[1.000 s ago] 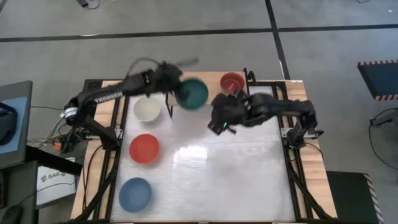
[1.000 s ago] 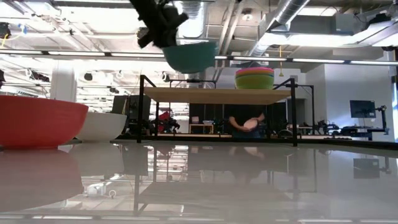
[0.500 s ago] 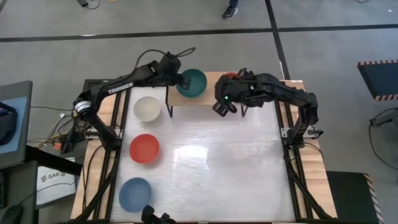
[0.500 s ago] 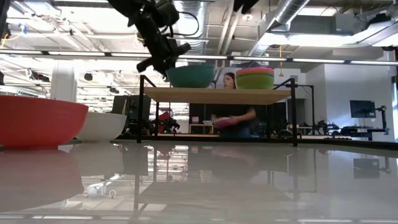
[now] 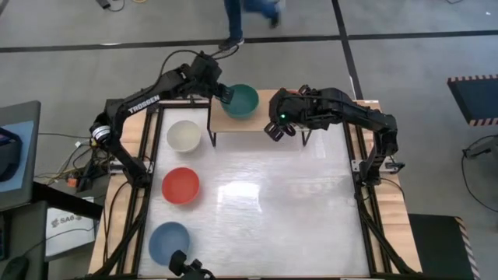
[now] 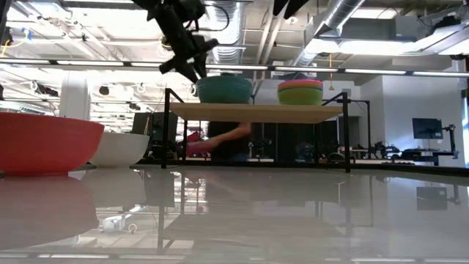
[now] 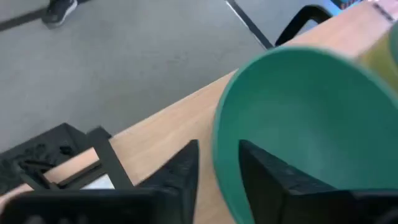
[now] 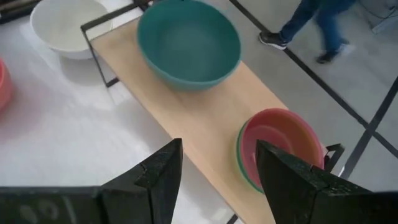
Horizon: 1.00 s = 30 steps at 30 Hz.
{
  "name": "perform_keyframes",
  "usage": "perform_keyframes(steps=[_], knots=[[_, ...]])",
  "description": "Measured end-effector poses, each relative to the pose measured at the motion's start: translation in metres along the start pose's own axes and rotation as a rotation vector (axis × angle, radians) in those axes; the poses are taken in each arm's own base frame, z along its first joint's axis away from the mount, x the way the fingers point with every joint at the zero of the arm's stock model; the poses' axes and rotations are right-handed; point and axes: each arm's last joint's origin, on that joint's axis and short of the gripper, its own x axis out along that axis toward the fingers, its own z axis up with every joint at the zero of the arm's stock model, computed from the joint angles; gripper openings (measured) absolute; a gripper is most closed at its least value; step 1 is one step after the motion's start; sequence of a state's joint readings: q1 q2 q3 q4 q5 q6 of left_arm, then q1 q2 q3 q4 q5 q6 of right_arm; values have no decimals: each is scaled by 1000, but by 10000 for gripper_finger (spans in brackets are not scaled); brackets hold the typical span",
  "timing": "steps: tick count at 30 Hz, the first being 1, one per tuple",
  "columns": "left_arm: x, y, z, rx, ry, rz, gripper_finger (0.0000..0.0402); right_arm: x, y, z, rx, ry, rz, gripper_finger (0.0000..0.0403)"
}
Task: Place and stack bowls onto a shelf
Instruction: Put the dark green bowl on the shelf, then stack the white bowl on top of the dark green bowl on the shelf
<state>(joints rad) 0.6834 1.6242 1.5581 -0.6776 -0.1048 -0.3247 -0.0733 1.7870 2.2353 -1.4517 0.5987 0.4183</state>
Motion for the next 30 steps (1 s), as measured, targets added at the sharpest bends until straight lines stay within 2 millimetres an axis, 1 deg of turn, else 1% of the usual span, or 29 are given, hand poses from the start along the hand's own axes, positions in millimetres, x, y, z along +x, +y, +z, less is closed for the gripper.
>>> perform_keyframes(steps=[4,7,10,13,15,17,19,22,26,30], knots=[[-24,1,13,49,-18,45,155,4,-5,4,28,-9,-1,228],[-44,10,20,87,-35,79,183,6,-8,2,20,20,-8,228],[-59,28,14,89,6,75,195,8,-13,1,14,46,-29,228],[-63,51,-2,29,68,120,194,15,-14,1,24,59,-34,228],[-60,65,-18,-5,102,183,189,20,-13,-1,30,74,-44,228],[-53,76,-37,-59,154,231,185,24,-13,-2,26,88,-51,228],[-42,85,-58,-115,220,275,182,23,-13,-3,22,93,-53,228],[-26,96,-83,-187,283,329,181,22,-11,-3,11,89,-47,228],[-9,112,-108,-253,335,388,181,23,-12,-3,-5,91,-48,228],[-2,126,-128,-277,400,428,181,23,-12,-4,-11,96,-50,228]])
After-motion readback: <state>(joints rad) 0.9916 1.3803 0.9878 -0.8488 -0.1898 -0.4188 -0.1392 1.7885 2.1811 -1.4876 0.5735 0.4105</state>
